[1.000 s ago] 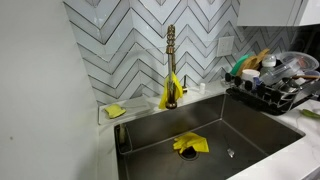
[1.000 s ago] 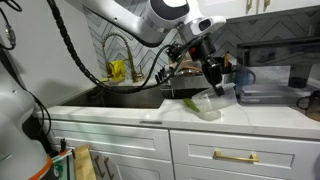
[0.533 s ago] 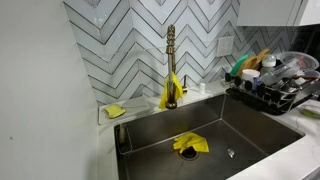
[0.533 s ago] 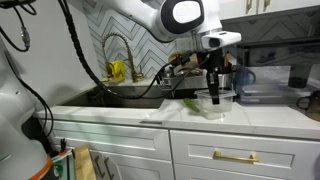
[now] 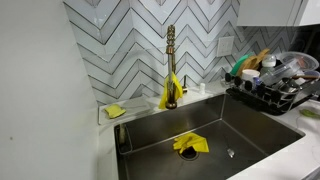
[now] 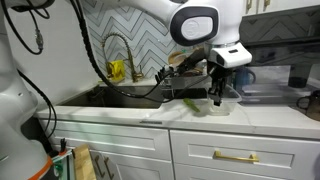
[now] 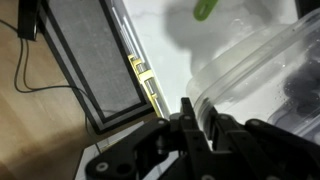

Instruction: Pour the contents of the lunchbox onto the counter, pick up the green spoon and put it in the drying rack

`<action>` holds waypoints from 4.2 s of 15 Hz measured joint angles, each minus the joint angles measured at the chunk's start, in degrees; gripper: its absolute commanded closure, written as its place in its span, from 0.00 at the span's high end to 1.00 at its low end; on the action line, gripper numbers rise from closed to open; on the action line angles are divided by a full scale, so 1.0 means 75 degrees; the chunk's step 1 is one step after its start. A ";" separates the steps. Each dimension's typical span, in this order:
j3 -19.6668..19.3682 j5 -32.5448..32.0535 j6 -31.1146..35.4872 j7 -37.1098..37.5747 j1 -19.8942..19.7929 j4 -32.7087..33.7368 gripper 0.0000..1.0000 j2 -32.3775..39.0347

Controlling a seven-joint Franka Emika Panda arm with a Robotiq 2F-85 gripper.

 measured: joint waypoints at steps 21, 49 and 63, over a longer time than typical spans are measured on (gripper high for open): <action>0.0211 0.0530 -0.1713 0.1464 0.0240 -0.0087 1.00 -0.0896; 0.0576 0.1171 -0.2546 0.2580 0.0528 0.1529 0.31 0.1711; 0.0496 0.0787 -0.2859 0.2803 0.0527 0.2050 0.01 0.2036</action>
